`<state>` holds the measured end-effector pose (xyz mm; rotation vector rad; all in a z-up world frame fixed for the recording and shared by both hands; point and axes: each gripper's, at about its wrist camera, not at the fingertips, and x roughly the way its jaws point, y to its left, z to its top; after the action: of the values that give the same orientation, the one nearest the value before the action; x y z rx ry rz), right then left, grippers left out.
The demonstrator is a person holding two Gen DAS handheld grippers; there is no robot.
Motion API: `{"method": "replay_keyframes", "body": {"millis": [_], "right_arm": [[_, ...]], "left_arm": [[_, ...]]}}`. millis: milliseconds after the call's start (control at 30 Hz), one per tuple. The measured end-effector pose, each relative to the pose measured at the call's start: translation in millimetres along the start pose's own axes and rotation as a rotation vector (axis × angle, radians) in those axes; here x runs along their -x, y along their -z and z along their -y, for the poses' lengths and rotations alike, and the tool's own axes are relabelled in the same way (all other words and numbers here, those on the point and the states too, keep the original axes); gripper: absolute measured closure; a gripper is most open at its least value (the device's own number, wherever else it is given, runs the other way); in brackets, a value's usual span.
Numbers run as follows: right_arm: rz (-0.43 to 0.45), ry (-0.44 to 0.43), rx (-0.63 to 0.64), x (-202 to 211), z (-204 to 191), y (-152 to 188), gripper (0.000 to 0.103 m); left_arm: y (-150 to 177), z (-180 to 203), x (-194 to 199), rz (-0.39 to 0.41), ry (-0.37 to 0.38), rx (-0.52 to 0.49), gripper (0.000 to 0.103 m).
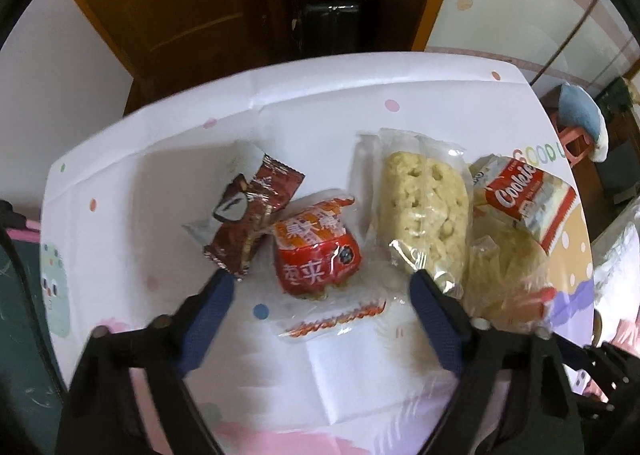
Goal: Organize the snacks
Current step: 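Grasp the red date cake with the left gripper while the right grasps the barcode-labelled bag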
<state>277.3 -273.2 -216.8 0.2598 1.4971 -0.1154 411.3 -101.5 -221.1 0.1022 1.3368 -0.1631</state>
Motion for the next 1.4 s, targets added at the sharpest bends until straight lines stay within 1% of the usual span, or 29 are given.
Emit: {"method": "replay_keyframes", "body": {"millis": [33, 67, 100, 167, 200, 267, 300, 333, 367, 400, 500, 533, 733, 833, 867, 933, 1000, 1100, 1200, 1300, 1400], "right_arm": [[-0.004, -0.020, -0.009, 0.7, 4.8, 0.0, 0.061], [-0.005, -0.037, -0.011, 1.3, 7.1, -0.1, 0.061], [-0.003, -0.047, -0.012, 2.8, 10.0, 1.4, 0.061], [-0.003, -0.056, -0.005, 2.4, 10.7, 2.4, 0.061], [-0.002, -0.057, 0.000, 0.5, 11.0, -2.8, 0.061], [0.004, -0.056, 0.014, -0.5, 10.6, -3.1, 0.061], [0.007, -0.053, 0.019, -0.8, 10.1, -2.1, 0.061], [0.008, -0.054, 0.021, -1.4, 17.5, -4.9, 0.061], [0.009, -0.055, 0.022, -2.9, 18.7, -3.9, 0.061], [0.010, -0.057, 0.025, -8.6, 23.8, 0.8, 0.061], [0.013, -0.064, 0.027, -8.4, 23.5, -4.0, 0.060], [0.013, -0.066, 0.028, -11.4, 22.5, -1.7, 0.060], [0.014, -0.070, 0.035, -9.7, 23.9, -1.9, 0.060], [0.017, -0.066, 0.048, -5.2, 22.5, -0.3, 0.060], [0.018, -0.064, 0.049, -5.9, 21.6, 0.6, 0.061], [0.018, -0.063, 0.049, -5.1, 20.6, 1.7, 0.061], [0.018, -0.070, 0.052, -3.6, 18.8, 2.4, 0.061], [0.025, -0.103, 0.045, 0.7, 18.0, 5.5, 0.061], [0.050, -0.136, 0.041, 13.5, 16.8, 10.1, 0.061], [0.091, -0.170, 0.037, 35.5, 16.6, 16.3, 0.061], [0.153, -0.193, 0.054, 71.1, 16.0, 26.2, 0.061]], "left_arm": [[-0.2, -1.4, -2.1, -0.002, 0.020, 0.020, 0.026], [-0.6, -4.6, -3.5, 0.000, 0.048, 0.054, 0.033], [-0.9, -8.8, -3.9, 0.005, 0.073, 0.091, 0.037], [-1.0, -17.5, -4.2, 0.018, 0.104, 0.146, 0.038], [-1.2, -23.1, -3.3, 0.030, 0.125, 0.175, 0.038], [0.3, -31.4, -3.3, 0.043, 0.146, 0.218, 0.038], [1.1, -33.8, -4.4, 0.042, 0.145, 0.229, 0.039], [1.8, -35.2, -6.4, 0.037, 0.137, 0.238, 0.040], [2.2, -37.4, -9.7, 0.031, 0.126, 0.246, 0.042], [3.2, -39.3, -12.7, 0.026, 0.125, 0.254, 0.042], [4.0, -43.5, -18.5, 0.017, 0.152, 0.297, 0.043], [3.9, -42.1, -21.2, 0.005, 0.139, 0.301, 0.043], [4.1, -23.7, -20.9, 0.019, 0.053, 0.266, 0.046], [7.3, -20.2, -19.0, 0.027, 0.047, 0.267, 0.052], [9.2, -20.1, -17.6, 0.025, 0.051, 0.262, 0.058], [12.3, -24.3, -15.1, 0.017, 0.056, 0.263, 0.059], [16.9, -28.4, -9.6, 0.019, 0.044, 0.253, 0.059], [23.1, -39.5, 0.9, 0.019, 0.049, 0.243, 0.059], [34.4, -50.6, 24.3, 0.028, 0.058, 0.227, 0.059], [45.2, -58.5, 60.0, 0.069, 0.065, 0.208, 0.059], [62.9, -65.2, 113.6, 0.141, 0.089, 0.177, 0.059]]}}
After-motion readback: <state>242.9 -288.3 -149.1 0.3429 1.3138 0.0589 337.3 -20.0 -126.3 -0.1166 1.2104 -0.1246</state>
